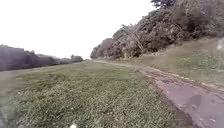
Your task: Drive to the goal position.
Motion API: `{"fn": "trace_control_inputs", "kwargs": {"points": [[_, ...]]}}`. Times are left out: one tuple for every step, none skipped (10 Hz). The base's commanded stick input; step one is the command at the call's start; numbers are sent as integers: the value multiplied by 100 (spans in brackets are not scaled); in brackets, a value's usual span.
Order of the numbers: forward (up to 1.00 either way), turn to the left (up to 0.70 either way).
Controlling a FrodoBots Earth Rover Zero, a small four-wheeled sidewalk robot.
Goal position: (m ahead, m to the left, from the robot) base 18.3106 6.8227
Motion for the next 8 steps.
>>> {"fn": "trace_control_inputs", "kwargs": {"points": [[4,0],[5,0],[5,0],[5,0],[5,0],[5,0],[4,0],[4,0]]}}
